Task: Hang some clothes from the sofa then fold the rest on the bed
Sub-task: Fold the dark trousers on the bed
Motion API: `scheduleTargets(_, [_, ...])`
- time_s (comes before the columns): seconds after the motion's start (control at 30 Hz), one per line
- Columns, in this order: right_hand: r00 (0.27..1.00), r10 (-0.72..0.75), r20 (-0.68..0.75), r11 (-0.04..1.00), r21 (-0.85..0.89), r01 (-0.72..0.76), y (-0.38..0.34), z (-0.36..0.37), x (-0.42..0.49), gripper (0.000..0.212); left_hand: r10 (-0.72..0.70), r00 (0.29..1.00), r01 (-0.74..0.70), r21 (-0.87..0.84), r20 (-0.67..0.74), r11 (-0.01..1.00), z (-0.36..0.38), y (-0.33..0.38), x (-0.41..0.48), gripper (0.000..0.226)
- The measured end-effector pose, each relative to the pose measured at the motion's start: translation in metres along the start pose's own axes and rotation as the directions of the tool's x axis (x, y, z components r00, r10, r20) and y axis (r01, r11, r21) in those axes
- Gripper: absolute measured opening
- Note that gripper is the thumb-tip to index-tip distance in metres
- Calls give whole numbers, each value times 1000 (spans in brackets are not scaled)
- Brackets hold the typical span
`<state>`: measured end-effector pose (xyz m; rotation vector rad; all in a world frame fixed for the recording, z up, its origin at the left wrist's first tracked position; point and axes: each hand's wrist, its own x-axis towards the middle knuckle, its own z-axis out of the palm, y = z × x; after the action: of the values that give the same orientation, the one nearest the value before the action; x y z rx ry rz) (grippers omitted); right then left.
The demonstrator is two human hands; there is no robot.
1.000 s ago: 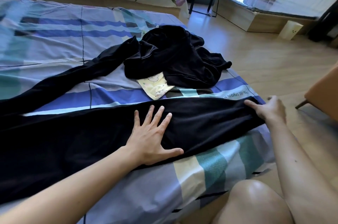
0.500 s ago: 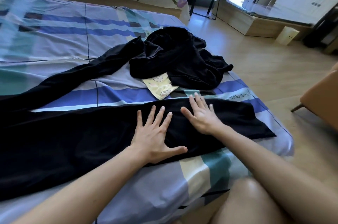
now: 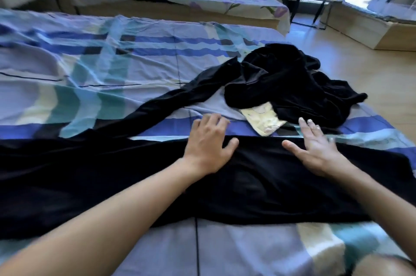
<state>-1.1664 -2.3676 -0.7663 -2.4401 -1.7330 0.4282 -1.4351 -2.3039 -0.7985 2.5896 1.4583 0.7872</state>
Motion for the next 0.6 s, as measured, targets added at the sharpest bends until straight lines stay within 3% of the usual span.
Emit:
scheduleTargets(0.13, [980, -187, 63, 979, 97, 181, -60, 1, -8, 93, -228, 969, 243, 198, -94, 950, -27, -85, 26, 46])
scheduleTargets(0.2, [962, -266, 59, 962, 81, 261, -74, 1, -13, 96, -390, 920, 378, 303, -21, 875, -38, -122, 33, 59])
scheduleTargets(0.3, [939, -337, 62, 940, 75, 333, -85, 5, -14, 98, -608, 781, 538, 341, 142, 771, -54, -167, 30, 91])
scheduleTargets(0.33, [938, -339, 68, 940, 74, 334, -86, 6, -14, 99, -611, 765, 530, 341, 204, 777, -60, -176, 28, 91])
scheduleTargets(0.4, [942, -323, 90, 945, 92, 315, -86, 7, -15, 101, -554, 793, 470, 324, 253, 821, -72, -186, 25, 64])
scheduleTargets(0.47, [941, -322, 106, 945, 103, 312, -86, 7, -17, 101, -506, 844, 450, 279, 180, 849, -86, -188, 28, 33])
scheduleTargets(0.6, [936, -333, 112, 939, 127, 319, -89, 4, -23, 100, -424, 905, 424, 156, -32, 892, -120, -172, 43, 23])
